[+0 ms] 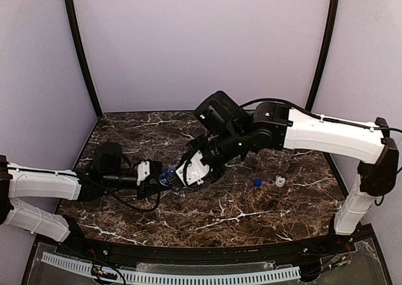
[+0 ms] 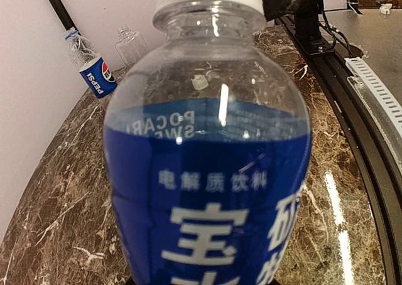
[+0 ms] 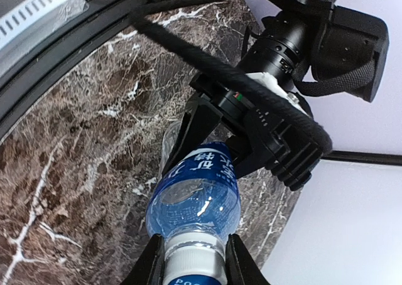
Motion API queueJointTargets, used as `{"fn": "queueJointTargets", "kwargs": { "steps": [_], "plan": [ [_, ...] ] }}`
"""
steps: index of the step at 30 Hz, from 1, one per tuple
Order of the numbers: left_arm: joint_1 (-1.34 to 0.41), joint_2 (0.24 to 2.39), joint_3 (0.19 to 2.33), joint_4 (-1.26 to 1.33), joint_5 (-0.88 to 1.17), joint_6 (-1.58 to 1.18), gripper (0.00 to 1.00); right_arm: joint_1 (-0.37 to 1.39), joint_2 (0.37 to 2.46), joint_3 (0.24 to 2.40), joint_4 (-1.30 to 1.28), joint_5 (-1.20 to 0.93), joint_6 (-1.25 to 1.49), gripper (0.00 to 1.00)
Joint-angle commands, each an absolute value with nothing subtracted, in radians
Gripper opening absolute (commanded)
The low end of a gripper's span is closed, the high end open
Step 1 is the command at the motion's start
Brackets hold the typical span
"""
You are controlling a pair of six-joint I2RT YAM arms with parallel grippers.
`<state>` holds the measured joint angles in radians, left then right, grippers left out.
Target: Unscrew the bottle caps
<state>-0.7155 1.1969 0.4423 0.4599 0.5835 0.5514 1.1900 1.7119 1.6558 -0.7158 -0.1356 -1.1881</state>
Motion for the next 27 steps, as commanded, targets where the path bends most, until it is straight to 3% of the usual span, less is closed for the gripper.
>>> {"fn": "queueJointTargets", "kwargs": {
  "steps": [1,5,7,11,16,17,21,24,27],
  "plan": [
    [-0.709,1.19,0.468,0.466,0.638,0.56,0.29,1.201,1.74,1.664,-0.723,0.026,-1.499,0.0],
    [-0.708,1.187,0.461,0.471,0.628,0.562,0.29,1.208,1.74,1.63,-0.665,0.129,-1.588,0.0],
    [-0.709,1.185,0.456,0.479,0.625,0.56,0.29,1.209,1.73,1.603,-0.617,0.147,-1.603,0.09],
    [-0.709,1.18,0.454,0.489,0.619,0.545,0.29,1.212,1.7,1.553,-0.502,0.147,-1.575,0.52],
    [-0.708,1.175,0.453,0.473,0.596,0.552,0.29,1.211,1.649,1.488,-0.358,0.173,-1.498,0.79],
    [-0.708,1.175,0.452,0.473,0.585,0.552,0.29,1.211,1.632,1.472,-0.338,0.17,-1.483,0.91],
    [-0.709,1.177,0.45,0.486,0.537,0.54,0.28,1.211,1.573,1.428,-0.316,0.16,-1.403,0.98],
    [-0.709,1.183,0.444,0.535,0.48,0.511,0.28,1.215,1.511,1.398,-0.328,0.091,-1.316,0.99],
    [-0.709,1.186,0.443,0.569,0.418,0.5,0.28,1.186,1.471,1.434,-0.382,-0.058,-1.057,0.99]
  ]
}}
